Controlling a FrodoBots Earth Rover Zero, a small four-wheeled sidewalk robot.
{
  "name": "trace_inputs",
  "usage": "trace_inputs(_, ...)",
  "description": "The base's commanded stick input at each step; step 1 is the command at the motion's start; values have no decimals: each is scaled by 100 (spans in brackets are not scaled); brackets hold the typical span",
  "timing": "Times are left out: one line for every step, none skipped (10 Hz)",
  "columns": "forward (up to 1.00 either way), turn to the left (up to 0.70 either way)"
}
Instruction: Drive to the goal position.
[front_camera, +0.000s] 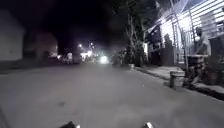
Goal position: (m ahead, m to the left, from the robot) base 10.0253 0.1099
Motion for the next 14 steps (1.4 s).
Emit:
trace_inputs(85, 0)
trace_inputs(85, 0)
trace_inputs(85, 0)
trace_inputs(85, 0)
trace_inputs(85, 0)
trace_inputs(85, 0)
trace_inputs(85, 0)
trace_inputs(85, 0)
trace_inputs(85, 0)
trace_inputs(85, 0)
trace_inputs(85, 0)
trace_inputs(85, 0)
trace_inputs(85, 0)
trace_inputs(85, 0)
